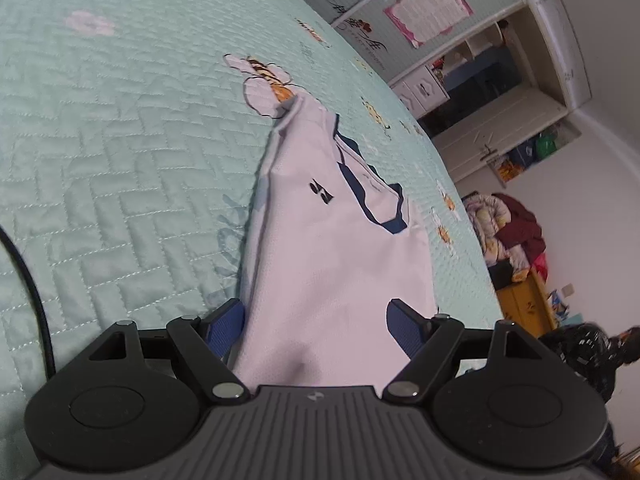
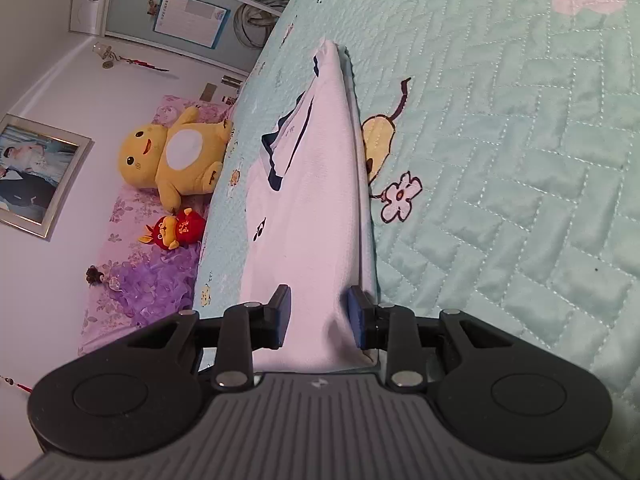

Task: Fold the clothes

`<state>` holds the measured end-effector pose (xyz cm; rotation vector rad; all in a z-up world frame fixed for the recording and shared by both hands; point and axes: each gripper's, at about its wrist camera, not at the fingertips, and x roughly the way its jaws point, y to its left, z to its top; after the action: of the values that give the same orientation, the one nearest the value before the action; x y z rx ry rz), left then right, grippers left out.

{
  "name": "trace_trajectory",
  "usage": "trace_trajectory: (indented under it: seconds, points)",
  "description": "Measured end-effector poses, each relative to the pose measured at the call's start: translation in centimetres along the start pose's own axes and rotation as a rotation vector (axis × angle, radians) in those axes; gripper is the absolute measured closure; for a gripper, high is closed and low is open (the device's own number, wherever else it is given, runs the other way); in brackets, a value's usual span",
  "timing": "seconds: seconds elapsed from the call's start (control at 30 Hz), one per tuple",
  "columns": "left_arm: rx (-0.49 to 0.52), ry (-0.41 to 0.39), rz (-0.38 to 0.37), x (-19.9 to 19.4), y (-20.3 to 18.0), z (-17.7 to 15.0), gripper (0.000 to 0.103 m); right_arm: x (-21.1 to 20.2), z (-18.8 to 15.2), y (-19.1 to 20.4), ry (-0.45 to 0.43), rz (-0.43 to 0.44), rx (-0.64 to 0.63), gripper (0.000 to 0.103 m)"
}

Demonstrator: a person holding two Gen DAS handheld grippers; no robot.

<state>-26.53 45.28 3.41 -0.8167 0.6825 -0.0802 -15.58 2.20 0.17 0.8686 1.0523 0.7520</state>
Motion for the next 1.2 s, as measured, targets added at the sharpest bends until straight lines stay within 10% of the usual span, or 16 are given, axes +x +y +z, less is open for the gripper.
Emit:
trace_trajectory:
  seconds: [0.53,0.97,1.2]
  points:
    - [0.182,-0.005,0.051,0.8,-1.3,0.1,0.023,0.5,0.1,-0.2,0.015,0.021,-0.025,0.069]
    - [0.061,0.006,0.083,-0.5,0.8,-0.6,0.021,-1.1,-1.8,1.9,-0.011,-0.131,-0.243,0.057]
    - [-0.08,0.014,0.045,0.0,1.4,-1.2,0.023,-0.4,-1.9,0.7,0.027,-0.067,-0.181,0.055]
